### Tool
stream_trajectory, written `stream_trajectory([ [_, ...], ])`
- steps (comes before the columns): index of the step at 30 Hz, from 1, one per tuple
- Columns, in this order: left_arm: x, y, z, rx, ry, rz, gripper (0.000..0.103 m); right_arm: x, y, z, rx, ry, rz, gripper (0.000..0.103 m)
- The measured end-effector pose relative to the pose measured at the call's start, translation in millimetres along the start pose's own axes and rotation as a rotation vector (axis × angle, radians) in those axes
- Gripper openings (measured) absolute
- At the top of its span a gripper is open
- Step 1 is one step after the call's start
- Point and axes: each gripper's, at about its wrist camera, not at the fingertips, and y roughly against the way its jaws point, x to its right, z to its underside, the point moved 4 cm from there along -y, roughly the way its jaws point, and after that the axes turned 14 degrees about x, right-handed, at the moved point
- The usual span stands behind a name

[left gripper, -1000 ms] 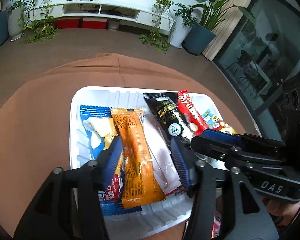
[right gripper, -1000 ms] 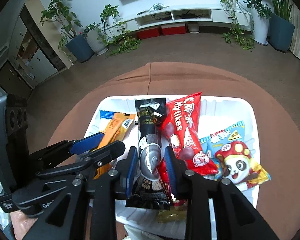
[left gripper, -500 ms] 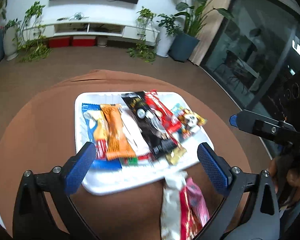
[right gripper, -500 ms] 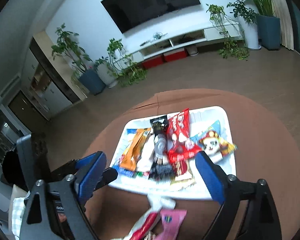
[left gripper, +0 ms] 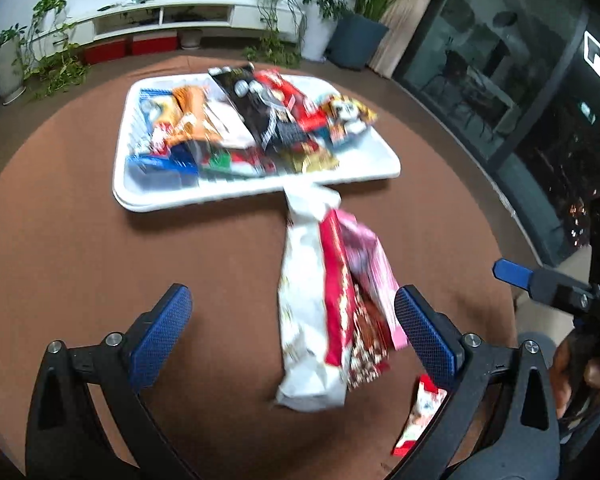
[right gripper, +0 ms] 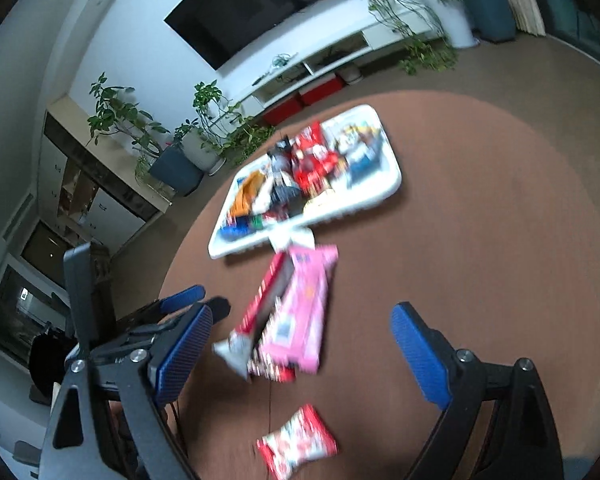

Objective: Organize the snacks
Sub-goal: 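Withdraw both grippers from the tray back toward the remaining snacks, then grasp the white-and-red wrapper with the left gripper while the right grasps the pink bar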

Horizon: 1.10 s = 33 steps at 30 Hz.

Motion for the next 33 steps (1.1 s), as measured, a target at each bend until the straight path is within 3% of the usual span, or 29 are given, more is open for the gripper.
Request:
stream_trajectory([
  [11, 16, -23, -4, -0.070, -0.098, -0.058, 0.101, 11, 20, 26, 0.002, -0.003, 0.005, 0.093],
  [13, 13, -29, -8, -0.089, -0.117, -0.082, 0.097, 12, 22, 25, 0.005, 0.001, 0.007, 0.093],
  [15, 8, -35, -10, -0.108, -0.122, -0.093, 0.086, 12, 22, 26, 0.004, -0.003, 0.004, 0.093],
  [22, 9, -51, -10, -0.152, -0.163, -0.102, 0.080, 14, 16, 31, -0.011, 0.001, 0.006, 0.093],
  [29, 10, -66, -8, -0.189, -0.181, -0.089, 0.045, 15, 15, 33, -0.017, 0.014, 0.017, 0.091],
  [31, 10, -66, -8, -0.185, -0.184, -0.089, 0.044, 15, 15, 33, -0.020, 0.014, 0.020, 0.090],
  [33, 10, -66, -8, -0.182, -0.184, -0.083, 0.037, 15, 13, 34, -0.023, 0.016, 0.022, 0.089],
])
